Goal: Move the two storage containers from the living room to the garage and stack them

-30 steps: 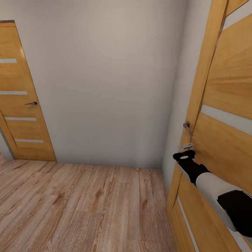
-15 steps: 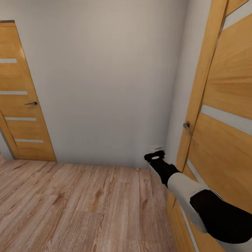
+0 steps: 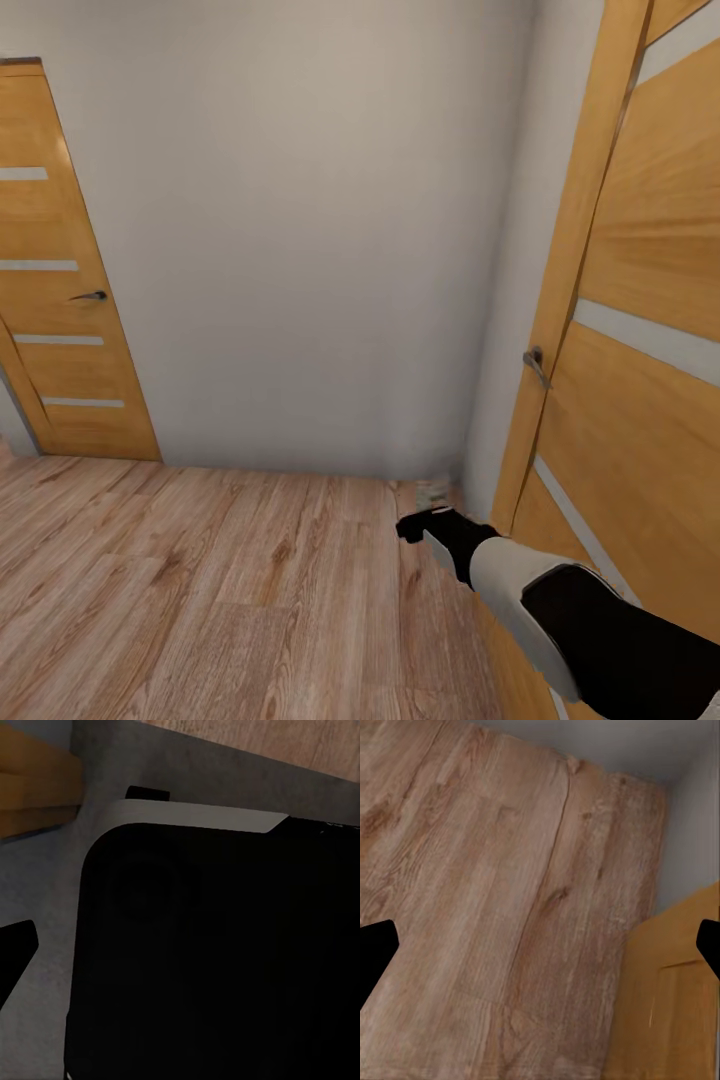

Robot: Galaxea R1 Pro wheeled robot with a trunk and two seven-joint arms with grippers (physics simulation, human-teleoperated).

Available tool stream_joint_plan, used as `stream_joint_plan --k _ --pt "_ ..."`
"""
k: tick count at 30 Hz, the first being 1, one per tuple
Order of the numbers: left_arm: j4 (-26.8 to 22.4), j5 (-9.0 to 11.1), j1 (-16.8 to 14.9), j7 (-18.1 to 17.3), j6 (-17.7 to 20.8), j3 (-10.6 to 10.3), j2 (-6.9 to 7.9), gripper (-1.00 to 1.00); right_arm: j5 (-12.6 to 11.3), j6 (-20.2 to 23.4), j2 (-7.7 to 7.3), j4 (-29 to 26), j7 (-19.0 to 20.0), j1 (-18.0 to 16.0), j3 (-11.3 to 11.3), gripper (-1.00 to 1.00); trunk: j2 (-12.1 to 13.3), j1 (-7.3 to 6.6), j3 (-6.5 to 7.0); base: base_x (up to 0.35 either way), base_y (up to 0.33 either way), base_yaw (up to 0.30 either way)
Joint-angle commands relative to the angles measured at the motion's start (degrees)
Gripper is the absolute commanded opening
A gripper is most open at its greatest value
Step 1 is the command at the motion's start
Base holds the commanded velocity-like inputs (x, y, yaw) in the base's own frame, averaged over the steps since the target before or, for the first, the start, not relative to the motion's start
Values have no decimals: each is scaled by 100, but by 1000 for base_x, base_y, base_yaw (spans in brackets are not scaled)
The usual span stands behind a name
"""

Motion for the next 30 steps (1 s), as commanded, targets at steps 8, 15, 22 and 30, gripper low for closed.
stream_joint_plan --k 8,15,22,30 --pt "-2 44 -1 2 -11 3 5 100 -136 0 5 65 123 1106 60 100 -3 0 -5 0 0 0" --pt "2 44 -1 2 -11 3 6 100 -138 -5 -116 71 128 1870 62 100 -3 0 -5 0 0 0" --pt "-4 45 -1 2 -11 3 -1 100 -88 -810 -810 71 143 3857 66 100 -3 0 -5 0 0 0" --pt "-7 44 -1 5 -11 5 -2 100 -68 -1771 -997 69 154 5007 85 100 -3 0 -5 0 0 0"
